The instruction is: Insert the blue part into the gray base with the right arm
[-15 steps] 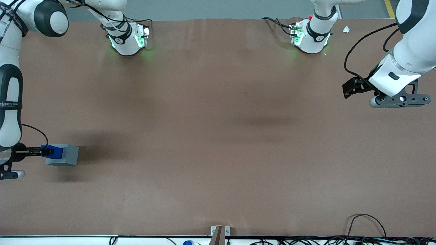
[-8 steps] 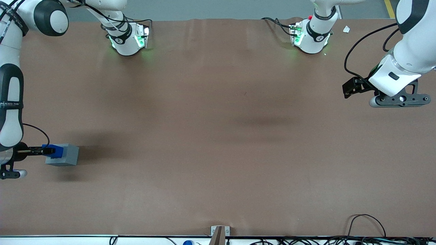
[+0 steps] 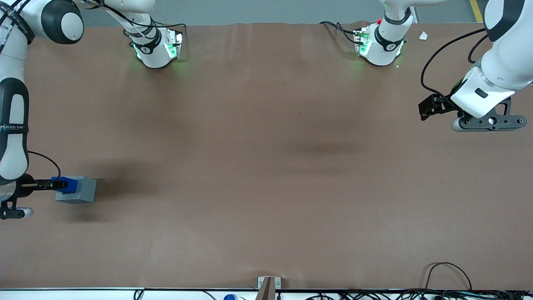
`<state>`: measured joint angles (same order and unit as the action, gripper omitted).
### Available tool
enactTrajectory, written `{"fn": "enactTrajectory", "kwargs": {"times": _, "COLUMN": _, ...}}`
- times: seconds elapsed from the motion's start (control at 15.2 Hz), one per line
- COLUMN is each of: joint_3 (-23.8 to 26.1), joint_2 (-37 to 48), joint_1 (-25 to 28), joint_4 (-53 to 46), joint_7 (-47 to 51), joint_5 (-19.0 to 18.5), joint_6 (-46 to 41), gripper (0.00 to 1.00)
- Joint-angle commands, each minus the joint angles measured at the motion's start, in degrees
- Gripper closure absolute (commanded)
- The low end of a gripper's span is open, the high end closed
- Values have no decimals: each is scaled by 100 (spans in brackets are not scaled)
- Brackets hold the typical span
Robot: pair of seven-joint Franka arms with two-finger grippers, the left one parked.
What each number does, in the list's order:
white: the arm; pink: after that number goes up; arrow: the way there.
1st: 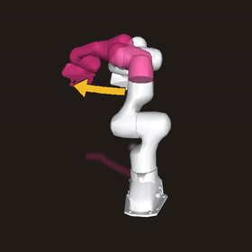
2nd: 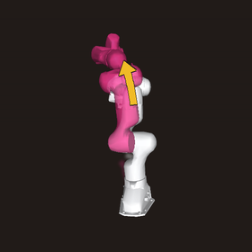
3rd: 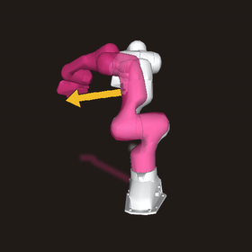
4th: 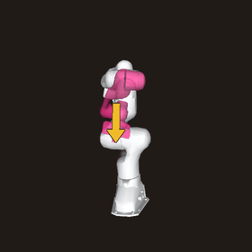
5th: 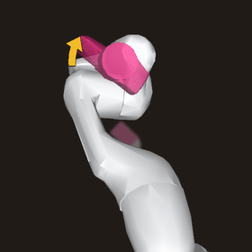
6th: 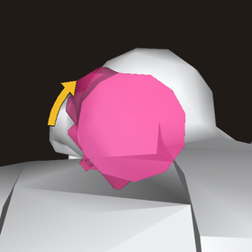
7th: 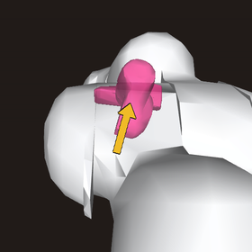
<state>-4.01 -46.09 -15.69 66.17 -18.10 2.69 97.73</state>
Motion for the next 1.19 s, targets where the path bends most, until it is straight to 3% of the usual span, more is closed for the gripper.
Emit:
{"fn": "enactTrajectory", "kwargs": {"times": 0.0, "joint_3": 76, "joint_2": 135, "joint_1": -39, "joint_4": 502, "joint_7": 52, "joint_5": -40, "joint_6": 106, "gripper": 96}}
{"fn": "enactTrajectory", "kwargs": {"times": 1.12, "joint_3": 76, "joint_2": 100, "joint_1": -13, "joint_4": 388, "joint_7": 79, "joint_5": -75, "joint_6": 123, "gripper": 98}}
